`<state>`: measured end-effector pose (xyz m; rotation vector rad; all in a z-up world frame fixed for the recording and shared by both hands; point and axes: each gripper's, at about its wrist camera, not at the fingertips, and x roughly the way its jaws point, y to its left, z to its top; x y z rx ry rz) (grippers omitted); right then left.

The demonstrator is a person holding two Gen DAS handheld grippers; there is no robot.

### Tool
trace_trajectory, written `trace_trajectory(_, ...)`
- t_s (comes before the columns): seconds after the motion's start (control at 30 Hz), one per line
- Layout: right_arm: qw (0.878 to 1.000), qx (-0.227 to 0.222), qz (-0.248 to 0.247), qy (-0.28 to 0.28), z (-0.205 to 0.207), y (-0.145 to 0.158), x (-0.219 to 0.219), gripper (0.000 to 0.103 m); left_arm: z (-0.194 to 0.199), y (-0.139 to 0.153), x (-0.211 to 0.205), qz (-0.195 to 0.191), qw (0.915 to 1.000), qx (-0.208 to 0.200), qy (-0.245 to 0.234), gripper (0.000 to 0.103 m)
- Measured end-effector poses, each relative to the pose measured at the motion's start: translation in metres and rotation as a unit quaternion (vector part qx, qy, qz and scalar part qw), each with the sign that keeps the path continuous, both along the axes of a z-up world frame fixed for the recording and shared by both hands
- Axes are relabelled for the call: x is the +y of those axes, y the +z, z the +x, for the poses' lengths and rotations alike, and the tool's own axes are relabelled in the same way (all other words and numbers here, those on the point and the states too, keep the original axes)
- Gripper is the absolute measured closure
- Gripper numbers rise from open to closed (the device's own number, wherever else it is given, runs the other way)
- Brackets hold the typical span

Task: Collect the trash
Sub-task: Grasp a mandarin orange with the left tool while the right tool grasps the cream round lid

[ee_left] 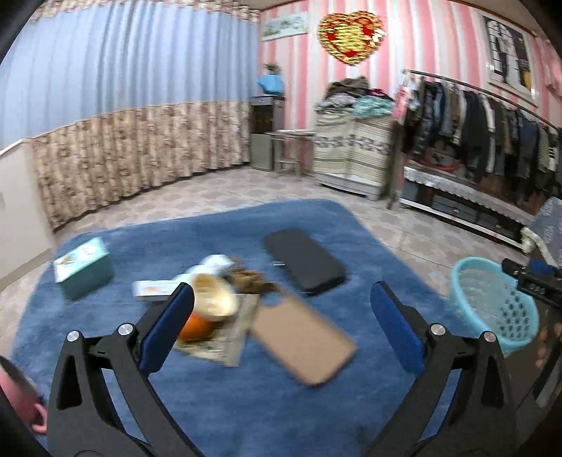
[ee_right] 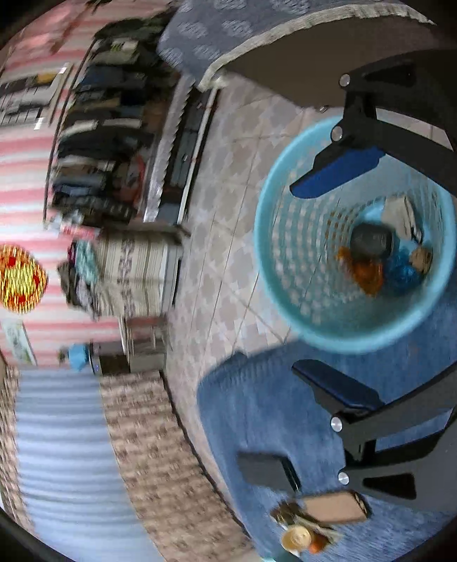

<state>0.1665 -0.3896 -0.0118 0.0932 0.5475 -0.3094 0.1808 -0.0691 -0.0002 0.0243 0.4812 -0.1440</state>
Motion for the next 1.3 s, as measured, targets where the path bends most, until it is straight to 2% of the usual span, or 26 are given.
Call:
trace_trajectory(0.13, 0.999, -0.002, 0.006, 0.043, 0.012, 0.001, 0.042, 0.012, 0.010, -0.014, 0.042, 0.009, 0.9991, 0.016, 0.039, 0.006)
trace_trajectory(0.3, 0.998, 0.007, 0.015, 0.062, 0.027, -0.009, 0.082, 0.012, 0.031, -0.041, 0.086, -0.001, 0.9958, 0.049, 0.077, 0.006)
trace_trajectory(0.5, 0.995, 0.029, 0.005, 0.091, 0.044, -0.023, 0.115, 0.012, 0.048, -0.063, 0.097, -0.016, 0.9937, 0.080, 0.078, 0.009)
trace_trajectory(0.6, 0.995, 0.035, 0.007, 0.097, 0.047, -0.027, 0.119, 0.012, 0.061, -0.077, 0.092, -0.019, 0.9924, 0.106, 0.060, 0.023)
trace_trajectory(0.67, 0.994, 0.037, 0.005, 0.098, 0.048, -0.027, 0.121, 0.012, 0.074, -0.085, 0.087, -0.026, 0.9901, 0.131, 0.042, 0.036)
trace_trajectory(0.73, 0.995, 0.037, 0.008, 0.098, 0.049, -0.029, 0.122, 0.012, 0.081, -0.090, 0.085, -0.033, 0.9887, 0.143, 0.033, 0.037)
trace_trajectory(0.87, 0.995, 0.042, 0.020, 0.094, 0.053, -0.030, 0.120, 0.012, 0.090, -0.095, 0.080, -0.050, 0.9857, 0.160, 0.012, 0.055)
trace_trajectory(1.07, 0.994, 0.038, 0.016, 0.103, 0.054, -0.029, 0.130, 0.012, 0.079, -0.088, 0.074, -0.022, 0.9901, 0.138, 0.013, 0.069)
trace_trajectory(1.2, 0.991, 0.030, 0.011, 0.131, 0.053, -0.025, 0.146, 0.012, 0.062, -0.078, 0.081, 0.003, 0.9938, 0.109, 0.023, 0.070)
trace_trajectory(1.3, 0.984, 0.034, 0.029, 0.170, 0.056, -0.027, 0.157, 0.012, 0.050, -0.073, 0.094, 0.018, 0.9948, 0.093, 0.036, 0.070)
